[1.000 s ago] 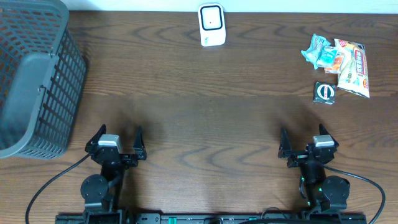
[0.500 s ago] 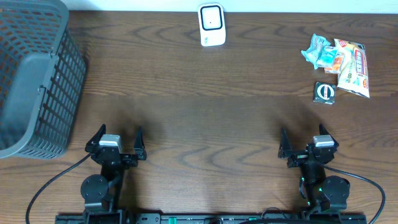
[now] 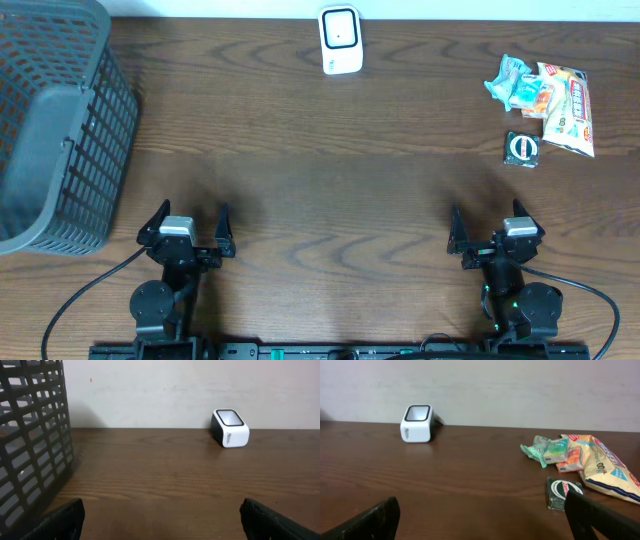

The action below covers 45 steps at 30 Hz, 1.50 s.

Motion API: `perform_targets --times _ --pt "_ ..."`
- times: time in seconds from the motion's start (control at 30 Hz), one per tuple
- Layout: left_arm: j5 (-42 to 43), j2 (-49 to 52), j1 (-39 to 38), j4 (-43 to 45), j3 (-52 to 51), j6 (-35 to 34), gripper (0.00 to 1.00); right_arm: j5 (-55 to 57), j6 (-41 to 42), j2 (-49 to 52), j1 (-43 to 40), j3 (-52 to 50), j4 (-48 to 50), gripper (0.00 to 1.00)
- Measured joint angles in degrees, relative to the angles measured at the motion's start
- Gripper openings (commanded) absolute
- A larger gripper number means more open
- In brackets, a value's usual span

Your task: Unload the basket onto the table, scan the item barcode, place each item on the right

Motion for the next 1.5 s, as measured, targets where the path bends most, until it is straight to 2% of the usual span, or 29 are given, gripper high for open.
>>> perform_targets --times 1.5 --pt "0.02 0.0 0.0 0.0 0.02 0.0 0.98 1.53 -0.02 0.0 -1.14 0.0 -0.24 0.99"
